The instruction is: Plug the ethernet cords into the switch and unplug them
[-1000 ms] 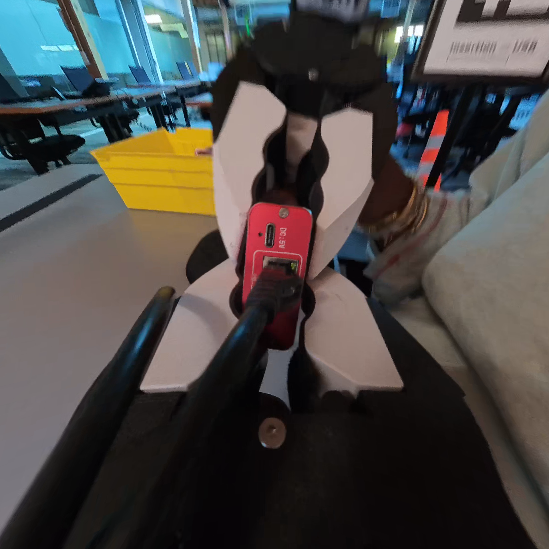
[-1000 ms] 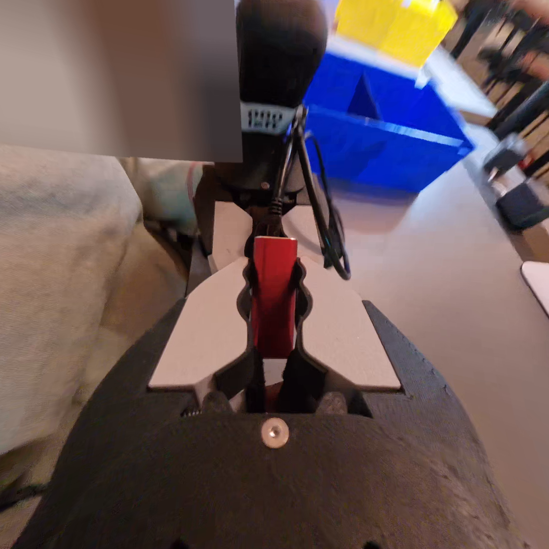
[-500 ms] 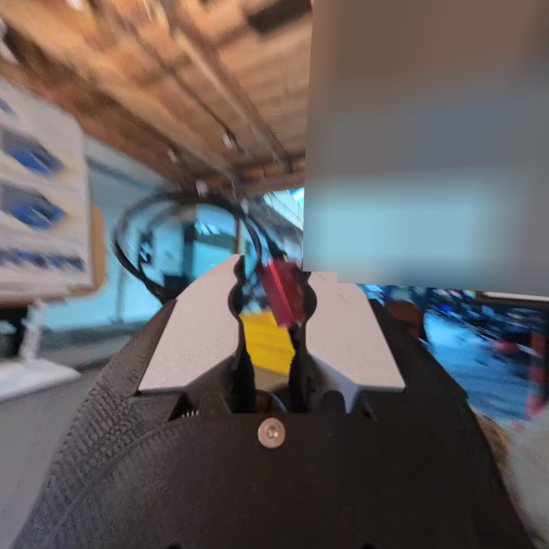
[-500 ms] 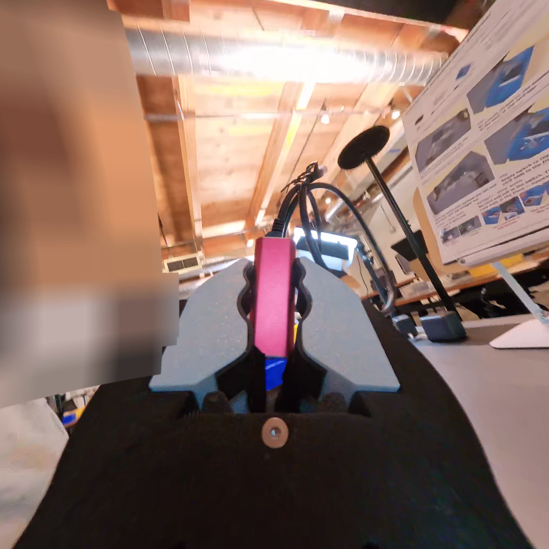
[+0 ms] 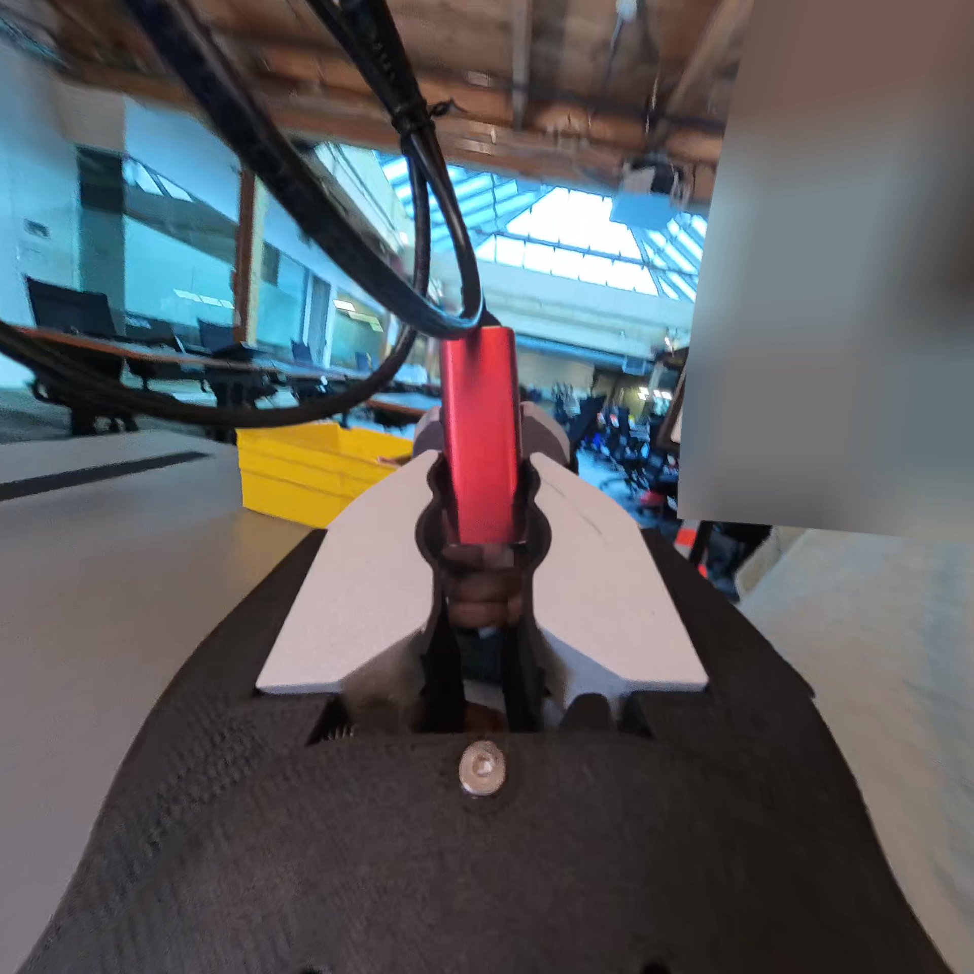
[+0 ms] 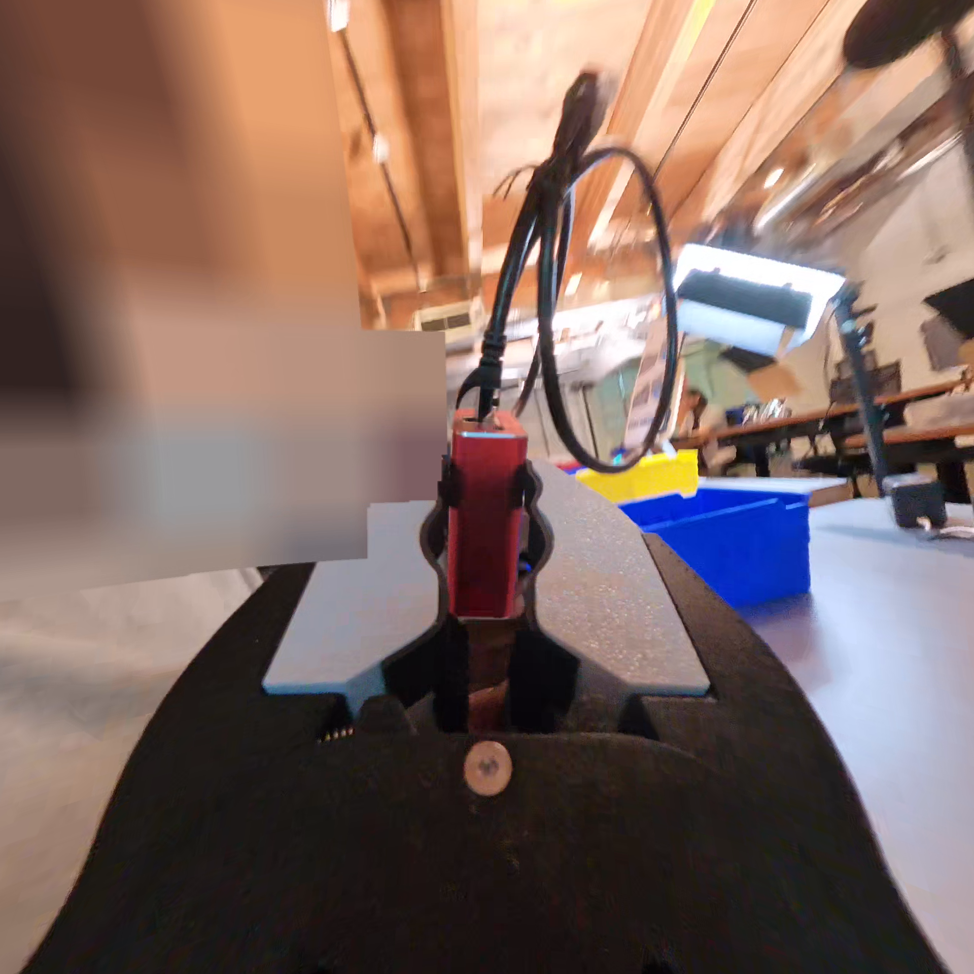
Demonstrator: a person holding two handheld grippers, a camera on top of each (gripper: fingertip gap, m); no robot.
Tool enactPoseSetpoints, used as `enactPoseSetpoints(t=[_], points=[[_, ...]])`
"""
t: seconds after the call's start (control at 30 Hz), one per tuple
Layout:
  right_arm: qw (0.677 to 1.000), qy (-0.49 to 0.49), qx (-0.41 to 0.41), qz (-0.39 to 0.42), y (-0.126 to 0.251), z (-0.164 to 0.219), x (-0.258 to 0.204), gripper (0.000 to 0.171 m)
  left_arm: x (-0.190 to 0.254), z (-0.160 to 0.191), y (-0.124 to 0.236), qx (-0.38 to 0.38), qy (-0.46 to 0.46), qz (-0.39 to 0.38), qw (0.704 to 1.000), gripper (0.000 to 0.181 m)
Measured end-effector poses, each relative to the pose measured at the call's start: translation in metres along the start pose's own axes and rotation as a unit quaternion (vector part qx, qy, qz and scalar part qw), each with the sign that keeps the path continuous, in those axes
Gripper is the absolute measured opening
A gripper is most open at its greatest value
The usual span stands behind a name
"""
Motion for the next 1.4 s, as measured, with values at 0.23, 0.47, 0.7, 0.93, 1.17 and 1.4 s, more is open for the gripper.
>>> enactPoseSetpoints(t=[0.23, 0.47, 0.7, 0.93, 1.17, 1.4], points=[[0.984, 0.037, -0.174, -0.021, -0.004, -0.012, -0.004, 0.033, 0.002, -0.001, 0.009, -0.147, -0.002, 0.037, 0.988, 0.026], [1.0, 0.02, -0.01, 0.022, 0.001, -0.003, -0.003, 0.031, -0.005, 0.002, 0.002, -0.042, 0.006, -0.023, 0.999, 0.058], [0.999, -0.019, 0.034, 0.029, -0.007, 0.006, -0.004, 0.032, 0.002, 0.012, -0.011, -0.033, 0.026, 0.013, 0.999, 0.029], [0.995, -0.03, -0.096, 0.021, 0.02, -0.017, -0.002, 0.027, -0.006, 0.012, 0.0, -0.046, 0.06, 0.057, 0.996, 0.029], [0.987, -0.02, -0.162, 0.007, 0.023, -0.022, -0.008, 0.024, -0.004, 0.017, -0.004, -0.083, 0.047, 0.068, 0.993, 0.028], [0.882, -0.009, -0.437, 0.179, 0.063, -0.032, -0.013, 0.049, -0.011, 0.013, 0.003, -0.063, 0.051, 0.034, 0.996, 0.028]])
Point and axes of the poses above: each gripper's, where its closed fingertips meet, y back along the fingers, z out of its underside, x = y × z across the jaws, the point moved 10 cm from there along y, back along the fingers, and after that the axes turned 1 degree about x, right-handed, at the moved point
